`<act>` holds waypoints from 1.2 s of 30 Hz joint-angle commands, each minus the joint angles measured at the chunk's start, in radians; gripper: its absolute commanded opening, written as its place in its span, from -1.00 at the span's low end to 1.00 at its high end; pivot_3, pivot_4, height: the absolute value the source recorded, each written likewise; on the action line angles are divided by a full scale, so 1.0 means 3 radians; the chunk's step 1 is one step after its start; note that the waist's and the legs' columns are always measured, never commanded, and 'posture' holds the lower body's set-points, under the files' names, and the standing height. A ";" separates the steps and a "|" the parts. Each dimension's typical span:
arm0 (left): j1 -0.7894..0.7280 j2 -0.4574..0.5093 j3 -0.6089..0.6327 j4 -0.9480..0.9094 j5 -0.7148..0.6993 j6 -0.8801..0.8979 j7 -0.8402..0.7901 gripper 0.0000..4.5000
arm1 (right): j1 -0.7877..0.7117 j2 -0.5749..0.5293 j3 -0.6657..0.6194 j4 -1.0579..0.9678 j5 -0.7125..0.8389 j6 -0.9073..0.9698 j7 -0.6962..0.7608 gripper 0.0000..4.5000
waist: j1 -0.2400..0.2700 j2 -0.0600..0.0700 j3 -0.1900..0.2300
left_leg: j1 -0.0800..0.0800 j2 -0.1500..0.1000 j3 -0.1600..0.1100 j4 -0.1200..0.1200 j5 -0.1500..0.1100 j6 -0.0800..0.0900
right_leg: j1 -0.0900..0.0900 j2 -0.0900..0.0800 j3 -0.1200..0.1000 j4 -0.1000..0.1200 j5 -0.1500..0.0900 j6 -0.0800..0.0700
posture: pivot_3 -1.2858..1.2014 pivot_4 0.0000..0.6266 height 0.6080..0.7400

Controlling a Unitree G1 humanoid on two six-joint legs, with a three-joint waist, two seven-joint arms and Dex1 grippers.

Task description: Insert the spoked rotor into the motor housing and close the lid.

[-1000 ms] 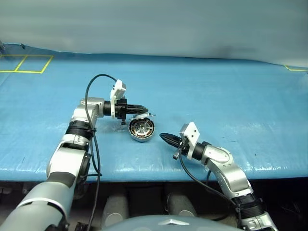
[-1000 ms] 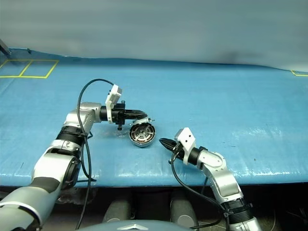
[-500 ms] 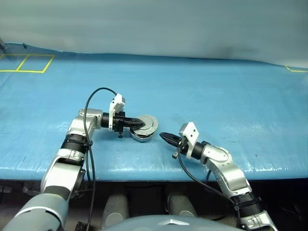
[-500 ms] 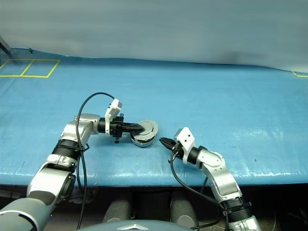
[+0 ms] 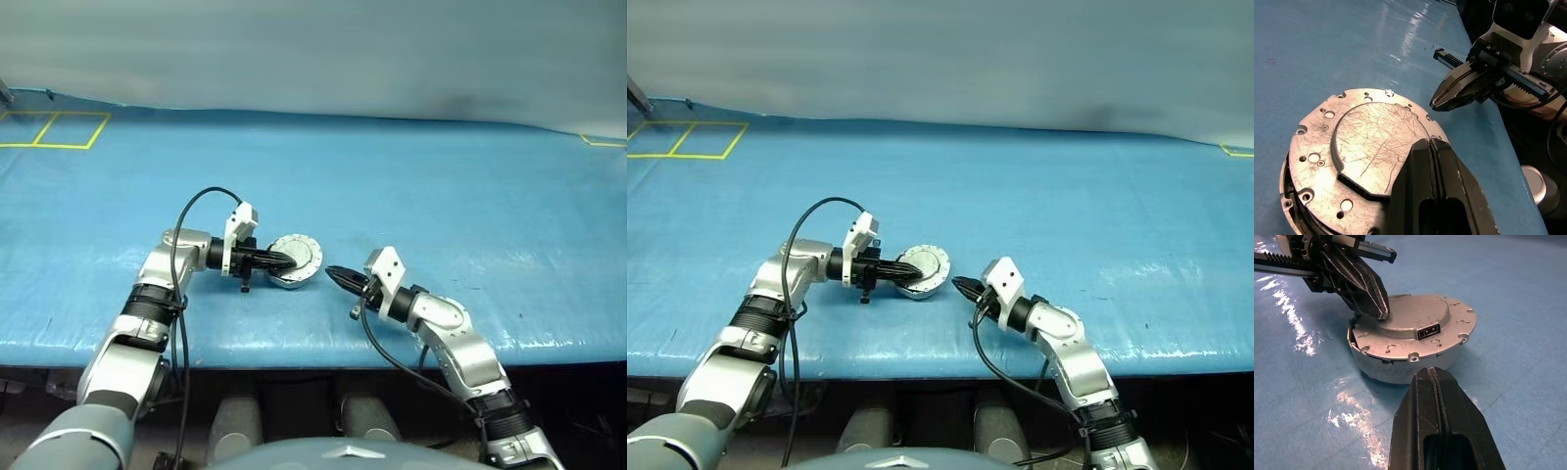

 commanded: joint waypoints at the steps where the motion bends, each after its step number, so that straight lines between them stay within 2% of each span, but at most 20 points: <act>1: 0.0139 0.0050 -0.0032 -0.0069 0.0009 0.0022 0.0078 -0.99 | -0.0052 0.0055 -0.0053 -0.0046 0.0049 -0.0067 -0.0040 -1.00 | 0.0000 0.0001 0.0000 | 0.0001 0.0000 0.0000 0.0000 0.0000 0.0000 | 0.0000 0.0000 0.0000 0.0000 0.0000 0.0000 | 0.03 -0.52 1.00; 9: 0.0289 0.0094 0.0208 -0.0349 -0.0179 -0.0114 0.0327 -0.99 | -0.0273 0.0242 -0.0153 0.0047 0.0028 -0.0292 -0.0217 -1.00 | 0.0000 0.0001 0.0000 | 0.0001 0.0001 0.0000 0.0002 0.0001 0.0001 | 0.0000 0.0000 0.0000 0.0002 0.0000 0.0000 | 0.03 -0.52 1.00; 17: 0.0659 0.0226 0.0375 -0.1002 -0.0351 -0.0223 0.0529 -0.99 | -0.0531 0.0325 0.0011 0.0224 0.0005 -0.0154 -0.0148 -1.00 | 0.0001 0.0002 0.0000 | -0.0002 0.0001 0.0000 -0.0006 0.0001 0.0001 | -0.0004 0.0000 0.0000 0.0001 -0.0001 -0.0003 | 0.03 -0.52 1.00; 19: 0.0785 0.0264 0.0433 -0.1213 -0.0396 -0.0218 0.0597 -1.00 | -0.0570 0.0324 0.0080 0.0274 -0.0006 -0.0090 -0.0100 -0.83 | 0.0004 0.0002 0.0001 | -0.0002 0.0001 0.0000 -0.0009 0.0001 0.0001 | -0.0004 0.0000 0.0000 0.0000 -0.0002 -0.0006 | 0.03 -0.52 1.00; 22: 0.1000 0.0308 0.0529 -0.1513 -0.0483 -0.0260 0.0701 -1.00 | -0.0606 0.0341 0.0173 0.0303 -0.0012 -0.0042 -0.0026 -0.44 | 0.0002 0.0002 0.0001 | -0.0003 0.0001 0.0001 -0.0010 0.0001 0.0001 | -0.0005 -0.0002 0.0000 -0.0001 -0.0003 -0.0006 | 0.03 -0.52 1.00; 31: 0.1480 0.0390 0.0716 -0.2000 -0.0673 -0.0337 0.0871 -1.00 | -0.0697 0.0415 0.0262 0.0427 -0.0043 -0.0045 -0.0007 0.87 | -0.0001 0.0003 0.0001 | 0.0000 0.0002 0.0002 -0.0010 0.0001 0.0000 | -0.0005 -0.0002 -0.0002 0.0000 -0.0004 -0.0007 | 0.03 -0.52 1.00; 36: 0.1640 0.0371 0.0772 -0.2072 -0.0757 -0.0389 0.0969 -1.00 | -0.0765 0.0449 0.0294 0.0541 -0.0081 -0.0061 -0.0003 0.87 | -0.0001 0.0003 0.0002 | 0.0000 0.0003 0.0003 -0.0011 0.0001 0.0000 | -0.0007 -0.0003 -0.0002 -0.0001 -0.0004 -0.0007 | 0.03 -0.52 1.00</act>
